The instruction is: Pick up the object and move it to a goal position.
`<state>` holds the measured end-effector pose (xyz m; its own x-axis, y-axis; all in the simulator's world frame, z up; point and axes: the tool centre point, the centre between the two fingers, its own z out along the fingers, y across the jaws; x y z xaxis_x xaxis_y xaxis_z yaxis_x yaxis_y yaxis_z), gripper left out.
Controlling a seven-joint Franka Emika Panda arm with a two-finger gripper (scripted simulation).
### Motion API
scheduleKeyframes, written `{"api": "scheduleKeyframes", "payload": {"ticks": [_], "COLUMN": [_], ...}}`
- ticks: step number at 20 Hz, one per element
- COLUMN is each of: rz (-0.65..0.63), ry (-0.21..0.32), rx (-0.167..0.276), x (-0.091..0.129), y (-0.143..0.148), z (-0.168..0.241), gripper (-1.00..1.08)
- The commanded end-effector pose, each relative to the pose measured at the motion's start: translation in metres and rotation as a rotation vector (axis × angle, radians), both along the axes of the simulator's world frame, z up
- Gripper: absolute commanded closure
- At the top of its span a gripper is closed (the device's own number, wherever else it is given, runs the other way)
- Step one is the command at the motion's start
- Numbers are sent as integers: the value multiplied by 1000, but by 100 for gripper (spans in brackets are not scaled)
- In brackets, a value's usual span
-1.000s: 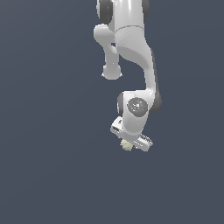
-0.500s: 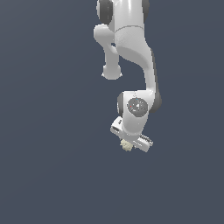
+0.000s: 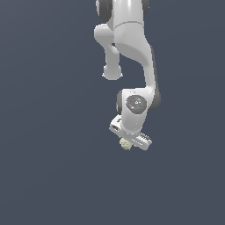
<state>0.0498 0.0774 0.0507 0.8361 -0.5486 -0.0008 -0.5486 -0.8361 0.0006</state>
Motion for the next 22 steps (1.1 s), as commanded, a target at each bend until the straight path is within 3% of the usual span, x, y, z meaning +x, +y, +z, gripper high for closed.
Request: {"api": "scheduleKeyframes", "payload": {"ticks": [1,9,22], "rz": [0,0,-1], "ry": [-1,-1,-1], "rx": [0,1,3], "x": [-4,-27,-84], "y": [-6,-37,-117], "z": [8,49,155], "gripper": [108,108,108]}}
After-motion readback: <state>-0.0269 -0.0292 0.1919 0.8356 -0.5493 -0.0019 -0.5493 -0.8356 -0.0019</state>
